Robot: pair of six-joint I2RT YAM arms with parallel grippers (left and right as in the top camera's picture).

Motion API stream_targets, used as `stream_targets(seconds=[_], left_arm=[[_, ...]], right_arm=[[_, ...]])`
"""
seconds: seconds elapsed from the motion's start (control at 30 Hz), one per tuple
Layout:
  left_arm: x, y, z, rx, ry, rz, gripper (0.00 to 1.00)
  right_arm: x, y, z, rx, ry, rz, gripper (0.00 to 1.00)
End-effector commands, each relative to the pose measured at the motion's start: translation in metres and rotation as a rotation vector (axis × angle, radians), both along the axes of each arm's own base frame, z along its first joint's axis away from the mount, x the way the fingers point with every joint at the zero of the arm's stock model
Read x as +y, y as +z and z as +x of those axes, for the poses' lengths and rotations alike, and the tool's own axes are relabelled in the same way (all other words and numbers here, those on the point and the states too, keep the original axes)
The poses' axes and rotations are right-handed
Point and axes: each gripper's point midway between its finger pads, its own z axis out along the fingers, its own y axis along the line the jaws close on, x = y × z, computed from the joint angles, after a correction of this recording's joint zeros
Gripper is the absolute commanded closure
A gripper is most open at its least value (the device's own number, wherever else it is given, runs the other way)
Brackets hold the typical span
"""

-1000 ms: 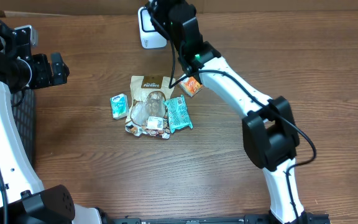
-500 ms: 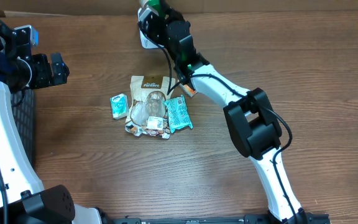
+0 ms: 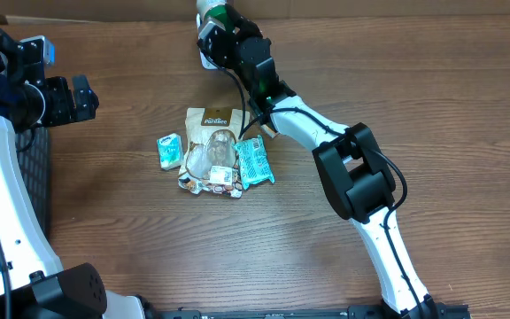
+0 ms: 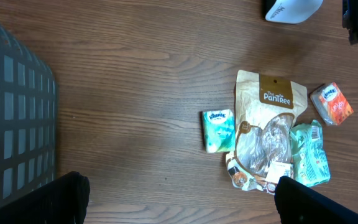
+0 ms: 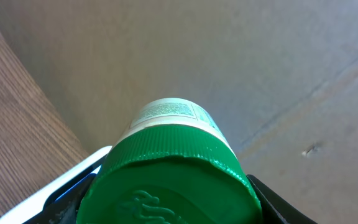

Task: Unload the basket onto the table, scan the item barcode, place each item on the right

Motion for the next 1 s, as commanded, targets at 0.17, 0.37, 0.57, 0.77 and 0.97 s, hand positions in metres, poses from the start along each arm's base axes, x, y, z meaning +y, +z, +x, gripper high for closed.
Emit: stream_targets(seconds=[0.17,0.37,0.57,0.77,0.97], left_arm=[[-0.003,0.002,0.002,-0.009,-0.026,0.004,0.00],[-0.003,0.002,0.002,-0.009,-0.026,0.004,0.00],[-0.003,0.002,0.002,-0.009,-0.026,0.004,0.00],[-0.003,0.002,0.002,-0.009,-0.026,0.004,0.00],[-0.003,0.002,0.002,-0.009,-0.026,0.004,0.01]], right_arm=[[-0.013,0.011,0.012,-0.033,-0.010,0.019,0.53],[-0.004,0.073,-0.002,-0.179,0.013,0.128,0.50],[-0.025,0.156,-0.019,-0.113,-0.040,0.250,0.45],[-0.045,0.208,-0.056,0.111,-0.038,0.391,0.45],[-0.091,0.239,-0.119,0.393,-0.119,0.531,0.51]])
